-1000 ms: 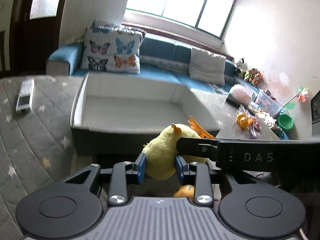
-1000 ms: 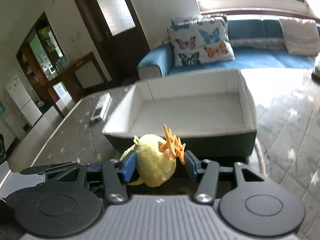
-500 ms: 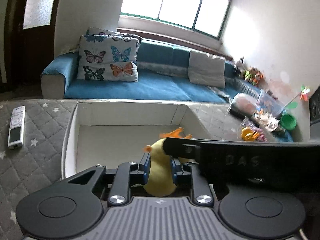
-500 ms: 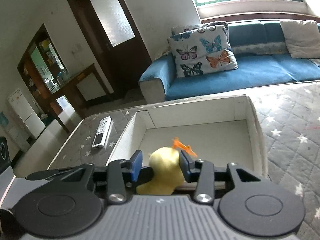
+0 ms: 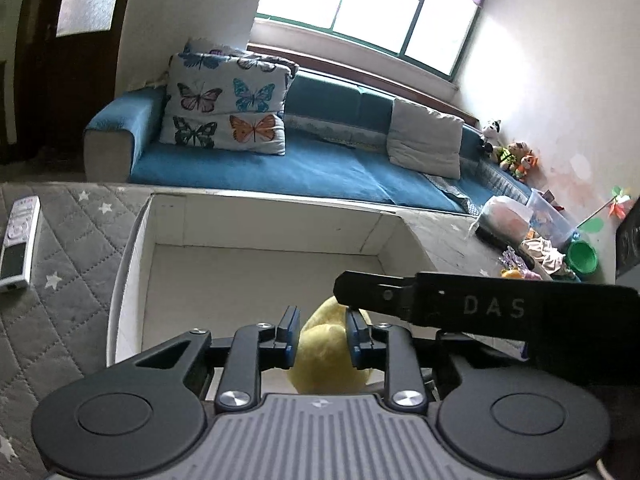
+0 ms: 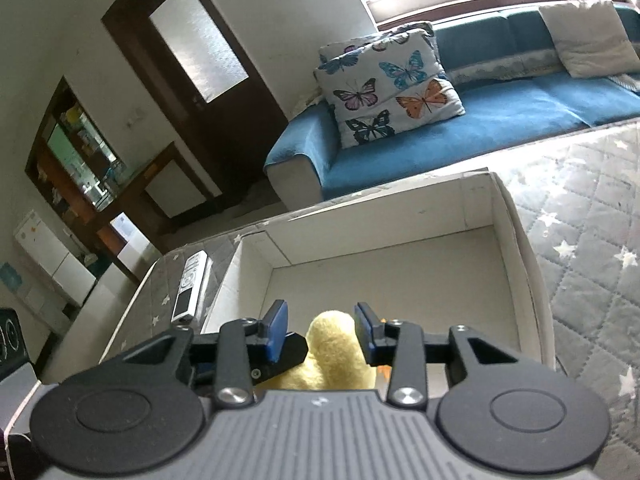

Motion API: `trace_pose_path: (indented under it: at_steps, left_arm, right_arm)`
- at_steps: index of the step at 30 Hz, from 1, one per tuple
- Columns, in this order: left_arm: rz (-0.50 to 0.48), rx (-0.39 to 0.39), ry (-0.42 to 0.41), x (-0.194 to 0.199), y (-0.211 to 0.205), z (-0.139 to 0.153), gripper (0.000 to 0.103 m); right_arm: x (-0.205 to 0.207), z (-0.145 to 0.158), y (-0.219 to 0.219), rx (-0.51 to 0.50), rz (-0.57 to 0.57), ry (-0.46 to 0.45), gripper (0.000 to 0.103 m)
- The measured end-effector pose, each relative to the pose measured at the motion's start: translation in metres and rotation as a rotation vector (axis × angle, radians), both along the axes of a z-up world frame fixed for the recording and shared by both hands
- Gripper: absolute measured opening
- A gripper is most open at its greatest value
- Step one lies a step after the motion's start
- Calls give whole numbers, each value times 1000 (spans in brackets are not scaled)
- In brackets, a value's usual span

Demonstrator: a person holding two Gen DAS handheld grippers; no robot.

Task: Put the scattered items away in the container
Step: 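Lower the chick into the grey box and open the right gripper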

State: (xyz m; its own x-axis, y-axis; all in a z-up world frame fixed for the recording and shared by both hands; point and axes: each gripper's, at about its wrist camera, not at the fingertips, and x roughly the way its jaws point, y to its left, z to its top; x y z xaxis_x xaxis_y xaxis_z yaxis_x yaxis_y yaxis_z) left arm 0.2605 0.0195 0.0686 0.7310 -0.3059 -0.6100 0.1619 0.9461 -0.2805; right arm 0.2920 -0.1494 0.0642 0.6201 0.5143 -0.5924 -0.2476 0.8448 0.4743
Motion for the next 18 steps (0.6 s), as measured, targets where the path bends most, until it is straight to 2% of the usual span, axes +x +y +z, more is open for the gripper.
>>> trace_pose_path:
  at_steps: [14,18]
  left_arm:
    - [28,14,2,-6,11,0,27]
    - [24,13,9,-9,17,0,27]
  right_arm:
    - [-5,-6,-12,-44,-18,33,38]
    - [-8,-10,-13,-79,21,57,39]
